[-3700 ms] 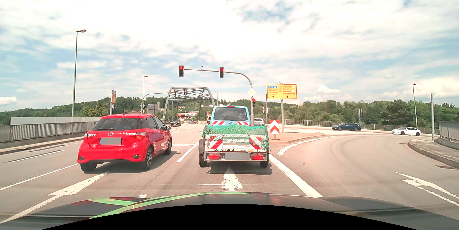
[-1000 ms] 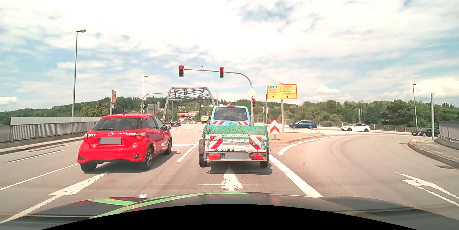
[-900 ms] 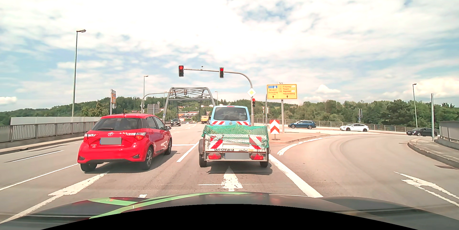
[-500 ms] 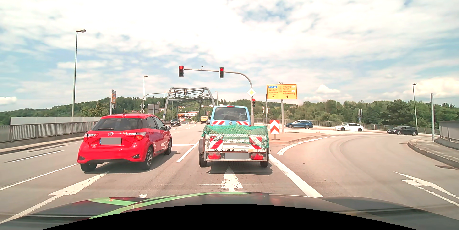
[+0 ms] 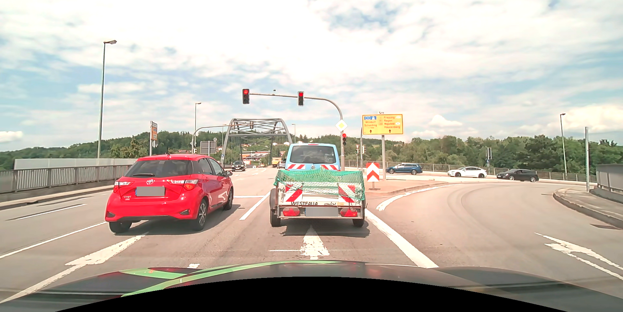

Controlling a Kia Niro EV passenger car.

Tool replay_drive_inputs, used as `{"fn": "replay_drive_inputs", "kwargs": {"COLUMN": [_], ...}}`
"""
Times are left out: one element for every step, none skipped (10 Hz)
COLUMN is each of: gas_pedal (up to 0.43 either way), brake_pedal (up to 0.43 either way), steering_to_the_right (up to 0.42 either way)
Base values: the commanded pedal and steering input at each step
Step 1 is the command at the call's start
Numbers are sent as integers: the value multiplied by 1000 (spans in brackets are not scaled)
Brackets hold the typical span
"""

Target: Follow the waypoints while adhering to traffic rules and regulations

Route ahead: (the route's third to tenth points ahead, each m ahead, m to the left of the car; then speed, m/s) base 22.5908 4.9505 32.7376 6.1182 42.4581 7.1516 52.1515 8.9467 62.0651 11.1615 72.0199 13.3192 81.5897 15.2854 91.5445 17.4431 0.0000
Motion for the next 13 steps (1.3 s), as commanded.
{"fn": "replay_drive_inputs", "kwargs": {"gas_pedal": [0, 0, 0, 0, 0, 0, 0, 0, 0, 0, 0, 0, 0], "brake_pedal": [232, 232, 232, 232, 232, 232, 232, 232, 232, 238, 232, 238, 238], "steering_to_the_right": [-7, -7, -7, -7, -7, -7, -7, -7, -7, -7, -7, -7, -7]}}
